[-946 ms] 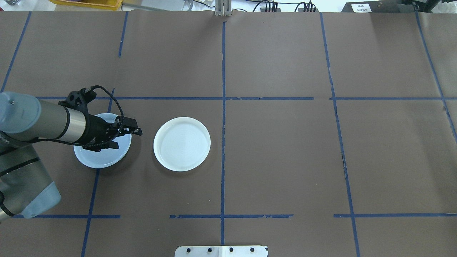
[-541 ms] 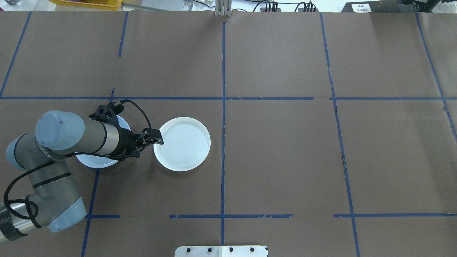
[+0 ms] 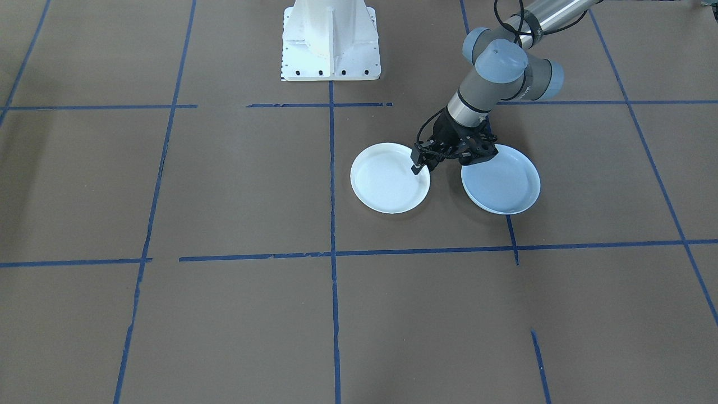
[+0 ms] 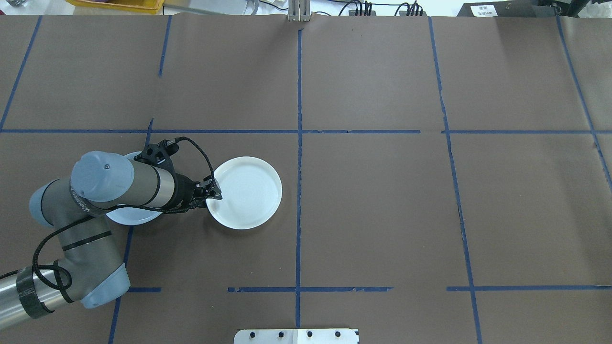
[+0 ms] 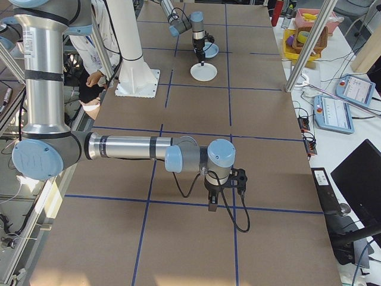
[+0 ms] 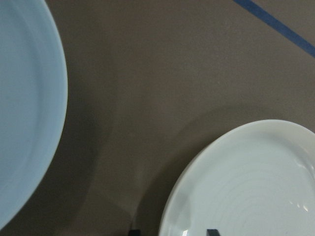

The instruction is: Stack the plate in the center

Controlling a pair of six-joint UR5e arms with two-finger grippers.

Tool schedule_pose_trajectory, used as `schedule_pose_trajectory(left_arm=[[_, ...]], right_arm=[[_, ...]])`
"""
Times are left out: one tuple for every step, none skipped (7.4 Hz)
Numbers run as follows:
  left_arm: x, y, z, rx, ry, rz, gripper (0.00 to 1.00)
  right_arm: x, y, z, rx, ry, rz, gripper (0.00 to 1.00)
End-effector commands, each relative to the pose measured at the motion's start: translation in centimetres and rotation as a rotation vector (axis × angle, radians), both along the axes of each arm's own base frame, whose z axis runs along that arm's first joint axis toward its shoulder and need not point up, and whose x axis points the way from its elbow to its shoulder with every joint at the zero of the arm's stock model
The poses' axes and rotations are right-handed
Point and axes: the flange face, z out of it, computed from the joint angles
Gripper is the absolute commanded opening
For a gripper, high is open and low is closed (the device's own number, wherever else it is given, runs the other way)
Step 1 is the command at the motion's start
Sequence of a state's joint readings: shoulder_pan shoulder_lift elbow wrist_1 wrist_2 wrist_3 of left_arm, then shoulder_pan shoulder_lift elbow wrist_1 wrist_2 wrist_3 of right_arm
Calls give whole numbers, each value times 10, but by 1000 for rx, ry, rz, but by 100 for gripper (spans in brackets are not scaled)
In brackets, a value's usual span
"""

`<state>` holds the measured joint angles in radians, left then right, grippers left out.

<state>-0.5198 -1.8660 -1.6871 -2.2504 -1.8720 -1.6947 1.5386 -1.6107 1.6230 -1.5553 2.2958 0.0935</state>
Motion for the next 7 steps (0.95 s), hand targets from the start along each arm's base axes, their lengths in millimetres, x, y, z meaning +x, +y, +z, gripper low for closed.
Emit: schedule_pose_trajectory(left_arm=[[1,1,0,0,-1,6,36],[1,1,1,-1,-3,6,36],[1,1,2,-1,-4,8,23],[1,2,3,-8,-2,18,1],[1,10,6,-37,8,78,0],[-2,12,2,-38,23,102,0],[-8,9,-3,-31,34,95,0]], right_arm=[[0,0,0,1,1,-1,100],[0,0,0,1,-1,-1,100],[0,0,0,0,1,0,100],[0,0,0,1,-1,-1,100],[0,0,0,0,-1,0,100],[0,0,0,0,-1,0,100],[0,0,0,0,1,0,100]])
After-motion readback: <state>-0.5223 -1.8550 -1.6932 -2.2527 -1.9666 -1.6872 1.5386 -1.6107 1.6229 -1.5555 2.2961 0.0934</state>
